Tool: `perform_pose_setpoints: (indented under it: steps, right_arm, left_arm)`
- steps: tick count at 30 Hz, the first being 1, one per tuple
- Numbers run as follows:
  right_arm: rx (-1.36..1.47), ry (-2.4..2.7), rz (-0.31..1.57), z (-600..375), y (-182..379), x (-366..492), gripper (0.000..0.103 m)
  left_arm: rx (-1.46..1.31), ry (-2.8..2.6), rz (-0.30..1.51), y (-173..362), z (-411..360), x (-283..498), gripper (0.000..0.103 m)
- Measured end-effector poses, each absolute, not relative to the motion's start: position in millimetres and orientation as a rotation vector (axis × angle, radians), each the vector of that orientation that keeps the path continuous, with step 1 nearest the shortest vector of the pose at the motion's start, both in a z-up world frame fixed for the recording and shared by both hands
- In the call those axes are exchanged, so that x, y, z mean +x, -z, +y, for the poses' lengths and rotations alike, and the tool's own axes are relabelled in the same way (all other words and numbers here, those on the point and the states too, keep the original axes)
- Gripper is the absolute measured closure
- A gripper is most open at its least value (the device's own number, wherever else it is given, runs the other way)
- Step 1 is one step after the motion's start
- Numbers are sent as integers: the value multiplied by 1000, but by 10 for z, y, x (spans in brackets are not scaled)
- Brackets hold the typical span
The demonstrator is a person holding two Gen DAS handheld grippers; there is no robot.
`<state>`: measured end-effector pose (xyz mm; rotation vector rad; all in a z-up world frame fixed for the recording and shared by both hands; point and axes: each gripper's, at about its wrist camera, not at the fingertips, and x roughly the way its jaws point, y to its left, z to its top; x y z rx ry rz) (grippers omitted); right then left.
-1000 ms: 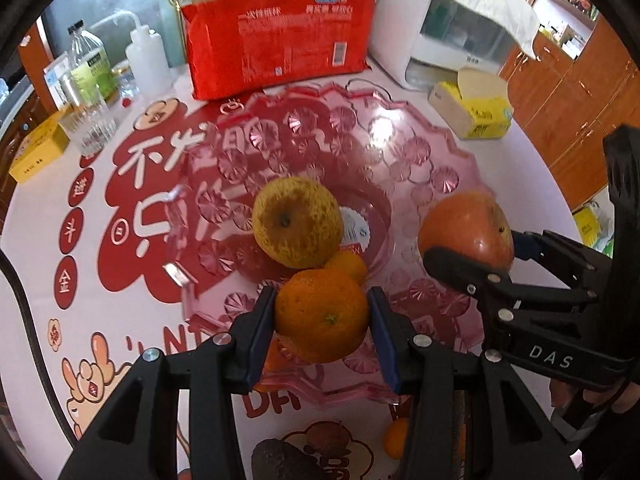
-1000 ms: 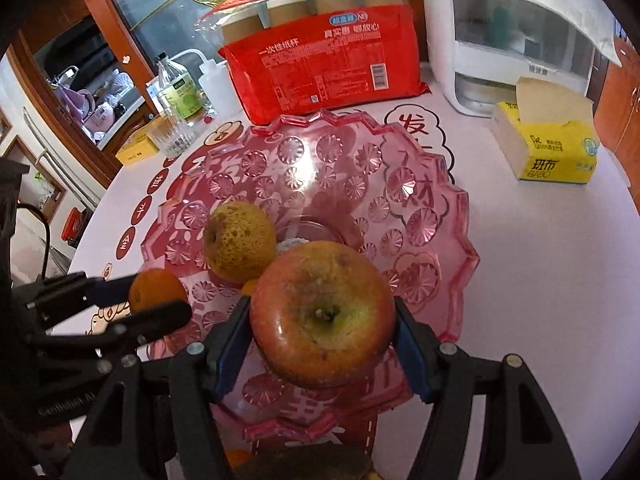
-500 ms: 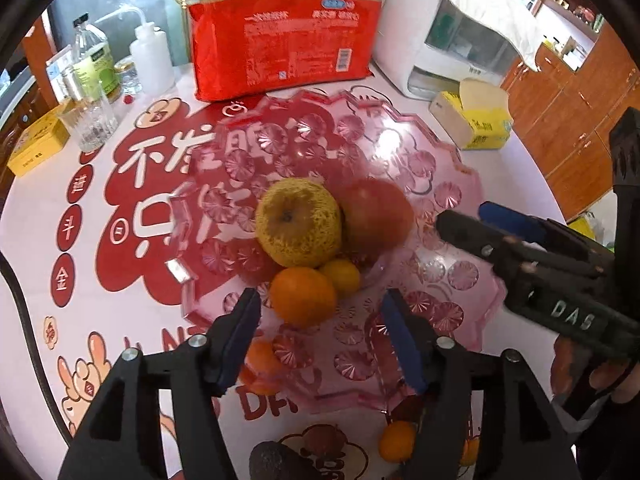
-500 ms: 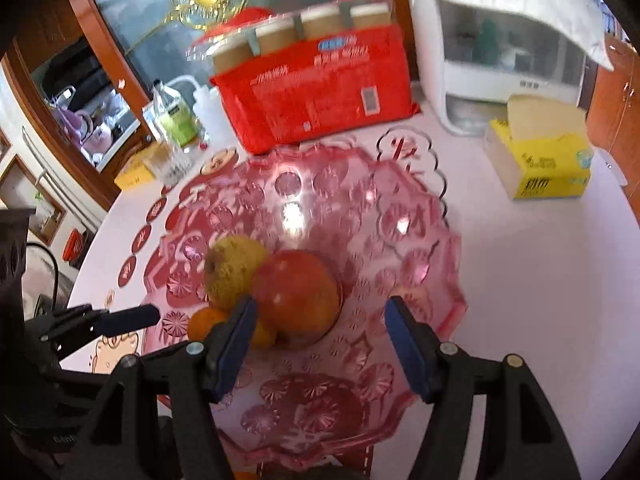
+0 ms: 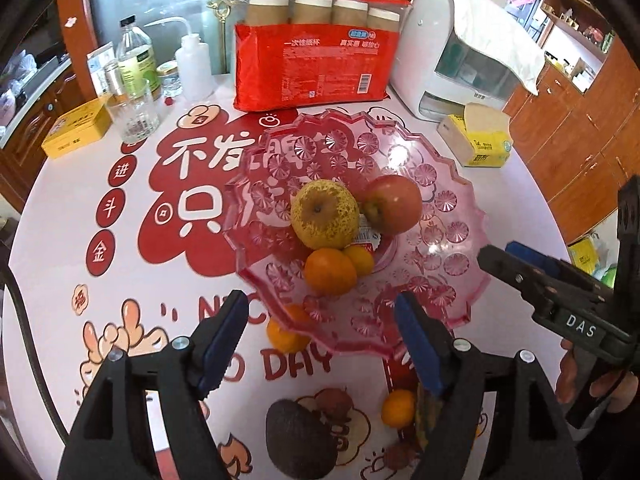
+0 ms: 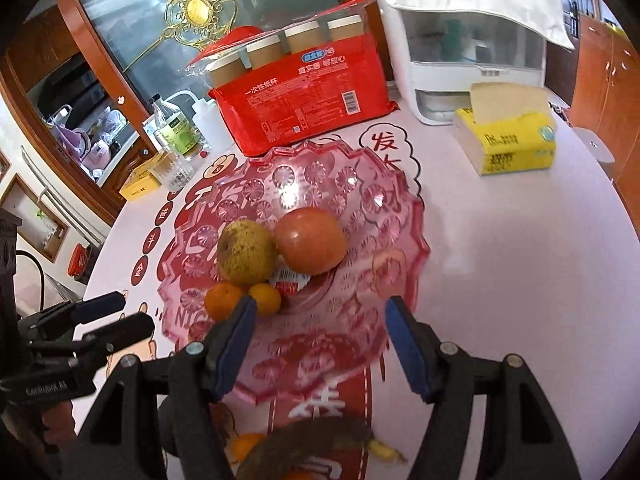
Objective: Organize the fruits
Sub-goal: 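Grasp the avocado with the left tool while the right tool grasps a mandarin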
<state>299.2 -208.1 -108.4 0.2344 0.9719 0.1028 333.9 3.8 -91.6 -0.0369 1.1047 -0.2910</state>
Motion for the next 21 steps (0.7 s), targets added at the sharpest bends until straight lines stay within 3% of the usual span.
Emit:
perform_pose_setpoints:
  steps: [11, 21]
  right_arm:
    - [280, -63, 953, -2233, 987, 2433, 36]
    - [313, -40, 942, -2343, 1047, 1894, 36]
  left_arm:
    - [-49, 261, 1080, 759, 167, 2963, 28]
    - [-51, 255, 1133, 935, 268, 2613, 28]
